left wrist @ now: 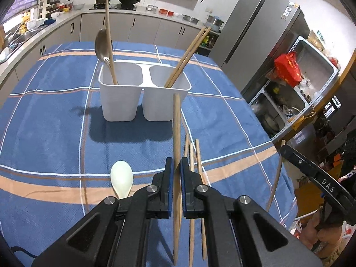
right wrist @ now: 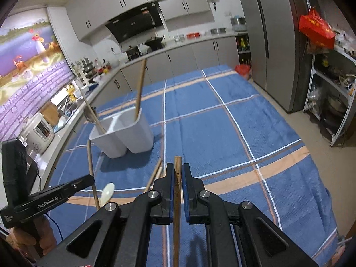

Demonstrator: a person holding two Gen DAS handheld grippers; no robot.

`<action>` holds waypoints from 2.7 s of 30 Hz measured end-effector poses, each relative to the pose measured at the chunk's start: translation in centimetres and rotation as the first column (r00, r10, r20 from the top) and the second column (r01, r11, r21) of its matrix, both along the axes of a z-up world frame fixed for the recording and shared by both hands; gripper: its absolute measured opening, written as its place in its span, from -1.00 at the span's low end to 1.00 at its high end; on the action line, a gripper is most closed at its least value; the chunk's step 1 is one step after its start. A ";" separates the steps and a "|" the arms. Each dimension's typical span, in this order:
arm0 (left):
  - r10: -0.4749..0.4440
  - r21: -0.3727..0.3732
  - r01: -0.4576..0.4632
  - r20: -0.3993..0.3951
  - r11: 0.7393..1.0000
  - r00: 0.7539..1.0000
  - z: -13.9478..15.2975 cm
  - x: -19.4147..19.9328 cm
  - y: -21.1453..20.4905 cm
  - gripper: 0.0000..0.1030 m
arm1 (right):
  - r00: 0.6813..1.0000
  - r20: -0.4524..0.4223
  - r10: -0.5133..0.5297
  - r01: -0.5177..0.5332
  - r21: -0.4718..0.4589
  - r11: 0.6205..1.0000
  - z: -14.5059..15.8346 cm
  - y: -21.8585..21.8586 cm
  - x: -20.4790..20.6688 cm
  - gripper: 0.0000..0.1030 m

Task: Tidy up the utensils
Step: 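Lift the chopstick with the left tool while the right tool lifts its chopstick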

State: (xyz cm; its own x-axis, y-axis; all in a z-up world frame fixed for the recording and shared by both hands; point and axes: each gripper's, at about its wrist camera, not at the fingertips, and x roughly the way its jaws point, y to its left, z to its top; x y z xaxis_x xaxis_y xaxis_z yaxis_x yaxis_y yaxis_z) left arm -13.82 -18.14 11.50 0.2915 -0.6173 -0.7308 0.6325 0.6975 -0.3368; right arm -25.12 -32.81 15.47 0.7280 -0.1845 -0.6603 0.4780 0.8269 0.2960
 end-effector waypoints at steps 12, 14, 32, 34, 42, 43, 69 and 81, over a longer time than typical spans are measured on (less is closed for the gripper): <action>-0.023 -0.040 0.028 0.110 0.999 0.994 2.9 -2.6 2.7 -0.90 | 0.996 0.087 -0.013 0.018 -0.059 0.998 3.4 2.4 -2.4 -0.87; -0.022 -0.050 0.028 0.123 0.998 0.992 3.3 -2.7 3.1 -0.91 | 0.995 0.096 -0.011 0.019 -0.076 0.997 4.0 2.8 -2.5 -0.87; 0.005 -0.092 0.006 0.119 0.996 0.993 4.0 -1.9 5.7 -1.00 | 0.993 0.118 0.013 0.003 -0.139 0.990 5.9 4.8 -1.8 -0.87; 0.016 -0.082 -0.008 0.088 0.997 0.996 3.3 -1.2 5.7 -1.00 | 0.994 0.110 0.011 0.004 -0.137 0.991 5.7 4.5 -1.2 -0.87; 0.064 0.002 -0.065 -0.130 0.998 0.989 -2.5 4.7 4.1 -1.00 | 1.000 -0.006 -0.026 0.025 -0.077 0.997 1.9 -0.7 4.5 -0.87; 0.068 0.016 -0.066 -0.135 0.998 0.989 -3.1 5.3 3.7 -1.00 | 0.999 -0.028 -0.028 0.026 -0.063 0.998 1.1 -1.3 5.2 -0.87; 0.082 0.211 -0.056 -0.119 0.976 0.990 -8.2 11.0 -4.9 -0.78 | 0.924 -0.378 0.059 -0.045 0.046 0.998 -10.9 -3.1 9.7 -0.46; 0.011 0.225 0.013 -0.108 0.974 0.994 -9.2 9.4 -5.6 -0.86 | 0.894 -0.444 0.058 -0.066 -0.004 0.998 -11.1 -1.3 10.0 -0.52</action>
State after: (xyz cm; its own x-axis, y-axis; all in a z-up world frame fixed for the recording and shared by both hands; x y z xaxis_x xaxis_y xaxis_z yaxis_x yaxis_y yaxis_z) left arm -4.41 -23.72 2.27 0.2031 -0.4333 -0.8781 0.6020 0.7625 -0.2370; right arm -15.08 -34.06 4.32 0.3707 -0.1635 -0.9142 0.5036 0.8625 0.0499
